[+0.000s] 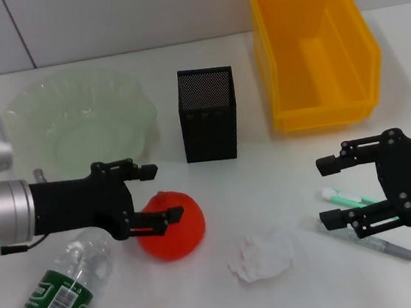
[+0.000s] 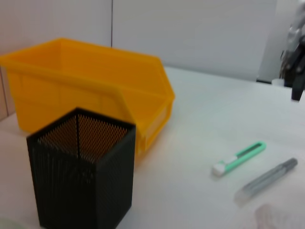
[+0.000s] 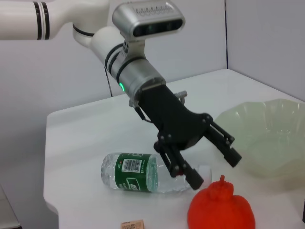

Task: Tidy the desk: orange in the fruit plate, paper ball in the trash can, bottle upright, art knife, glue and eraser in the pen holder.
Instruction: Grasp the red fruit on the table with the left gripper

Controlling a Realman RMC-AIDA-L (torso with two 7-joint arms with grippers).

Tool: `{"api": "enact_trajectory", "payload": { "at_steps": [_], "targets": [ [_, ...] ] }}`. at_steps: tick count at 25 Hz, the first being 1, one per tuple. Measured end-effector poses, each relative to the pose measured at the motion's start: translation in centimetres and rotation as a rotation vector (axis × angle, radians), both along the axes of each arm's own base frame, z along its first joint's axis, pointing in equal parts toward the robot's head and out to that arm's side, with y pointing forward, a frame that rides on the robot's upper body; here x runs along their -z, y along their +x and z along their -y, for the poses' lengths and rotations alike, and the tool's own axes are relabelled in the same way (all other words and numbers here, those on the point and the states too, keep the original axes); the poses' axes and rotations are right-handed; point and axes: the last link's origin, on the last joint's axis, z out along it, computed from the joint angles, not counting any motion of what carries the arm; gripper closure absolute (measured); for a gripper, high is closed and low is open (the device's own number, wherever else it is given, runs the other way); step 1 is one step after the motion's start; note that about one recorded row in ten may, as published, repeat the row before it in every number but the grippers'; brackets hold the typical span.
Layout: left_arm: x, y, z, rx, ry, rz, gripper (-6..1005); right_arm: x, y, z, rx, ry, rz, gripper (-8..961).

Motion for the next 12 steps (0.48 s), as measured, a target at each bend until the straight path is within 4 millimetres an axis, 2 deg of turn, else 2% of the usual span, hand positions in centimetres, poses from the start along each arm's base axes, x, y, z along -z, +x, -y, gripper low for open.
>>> {"api": "enact_trajectory", "payload": {
  "at_steps": [12],
  "targets": [
    [2.0,-1.0,-0.2,-0.026,0.026,-0.076,155,0.0,0.0,0.0,-0.003,0.001,0.001,186]
  ]
}}
